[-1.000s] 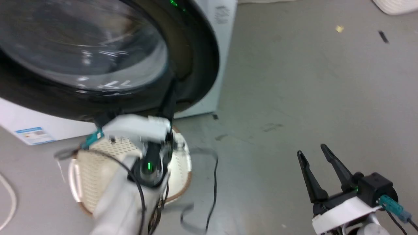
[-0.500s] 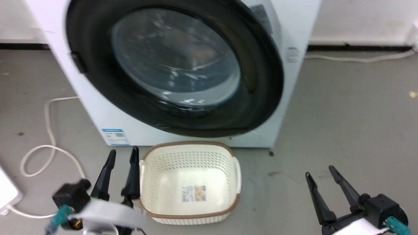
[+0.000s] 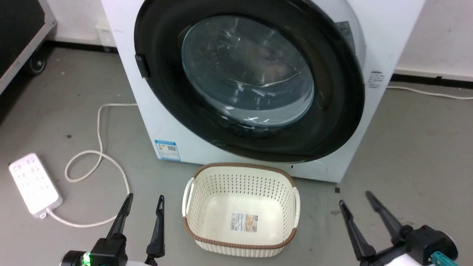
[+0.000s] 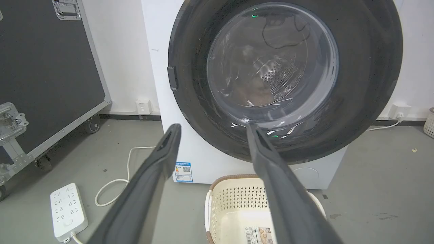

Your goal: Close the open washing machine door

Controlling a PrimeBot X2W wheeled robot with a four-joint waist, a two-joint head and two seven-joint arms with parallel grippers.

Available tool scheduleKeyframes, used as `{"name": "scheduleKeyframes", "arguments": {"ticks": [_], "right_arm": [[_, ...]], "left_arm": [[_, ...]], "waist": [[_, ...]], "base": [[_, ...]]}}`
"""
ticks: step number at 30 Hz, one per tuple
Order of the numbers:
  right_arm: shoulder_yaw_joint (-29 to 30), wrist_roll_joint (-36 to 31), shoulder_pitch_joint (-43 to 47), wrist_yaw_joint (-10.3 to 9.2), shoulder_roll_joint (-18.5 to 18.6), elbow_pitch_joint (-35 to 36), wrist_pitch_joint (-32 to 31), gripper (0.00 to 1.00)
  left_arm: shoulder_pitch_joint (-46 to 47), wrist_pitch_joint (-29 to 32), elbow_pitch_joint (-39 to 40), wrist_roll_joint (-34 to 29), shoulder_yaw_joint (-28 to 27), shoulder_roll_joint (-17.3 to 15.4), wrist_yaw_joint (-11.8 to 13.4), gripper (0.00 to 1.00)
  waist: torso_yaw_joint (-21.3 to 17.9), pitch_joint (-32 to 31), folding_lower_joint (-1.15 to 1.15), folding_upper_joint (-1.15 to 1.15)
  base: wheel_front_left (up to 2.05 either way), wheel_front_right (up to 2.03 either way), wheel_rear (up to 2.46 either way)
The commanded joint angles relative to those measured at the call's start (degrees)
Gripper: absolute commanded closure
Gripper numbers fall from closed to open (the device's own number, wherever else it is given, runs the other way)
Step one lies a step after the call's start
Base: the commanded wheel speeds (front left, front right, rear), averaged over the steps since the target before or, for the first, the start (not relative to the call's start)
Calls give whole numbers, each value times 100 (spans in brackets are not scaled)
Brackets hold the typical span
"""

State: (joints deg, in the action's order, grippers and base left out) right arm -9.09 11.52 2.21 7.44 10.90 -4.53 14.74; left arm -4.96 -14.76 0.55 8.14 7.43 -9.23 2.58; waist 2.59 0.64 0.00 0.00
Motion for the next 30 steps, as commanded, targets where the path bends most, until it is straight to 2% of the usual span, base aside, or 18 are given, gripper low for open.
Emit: {"name": "scheduleKeyframes", "arguments": {"ticks": [1,2,9,13,14,19,23,26,28,30], "right_arm": [[-17,28,33,5,59,34,26,61],[-22,26,-31,5,116,52,26,100],[-319,439,-846,5,771,146,-37,100],[-659,992,-1598,5,1368,107,-334,100],[-918,1385,-2205,5,1783,-3,-569,100],[-1218,2007,-3196,5,2321,-347,-863,100],[-1247,2327,-3863,5,2635,-844,-1027,100],[-1157,2285,-4285,5,2801,-1369,-1104,100],[-930,2276,-4857,5,2816,-2263,-1138,100],[-821,2275,-5041,5,2779,-2559,-1149,100]], "left_arm": [[-28,-23,15,-54,-7,22,0,0],[0,-23,17,-81,0,43,-10,0],[362,-23,89,-280,75,245,26,0],[570,-24,99,-376,210,377,61,0],[683,-24,71,-434,325,446,77,0],[872,-24,89,-455,422,524,113,0],[1005,-24,104,-464,515,566,137,0],[1098,-24,128,-455,573,589,170,0],[1133,-24,168,-431,653,614,233,0],[1131,-24,169,-423,673,618,249,0]], "waist": [[66,93,0,0],[98,153,0,0],[375,786,0,0],[571,1186,0,0],[698,1395,0,0],[919,1698,0,0],[1076,1866,0,0],[1188,1953,0,0],[1326,2025,0,0],[1353,2034,0,0]], "base": [[0,0,0],[0,0,0],[0,0,0],[0,0,0],[0,0,0],[0,0,0],[0,0,0],[0,0,0],[0,0,0],[0,0,0]]}}
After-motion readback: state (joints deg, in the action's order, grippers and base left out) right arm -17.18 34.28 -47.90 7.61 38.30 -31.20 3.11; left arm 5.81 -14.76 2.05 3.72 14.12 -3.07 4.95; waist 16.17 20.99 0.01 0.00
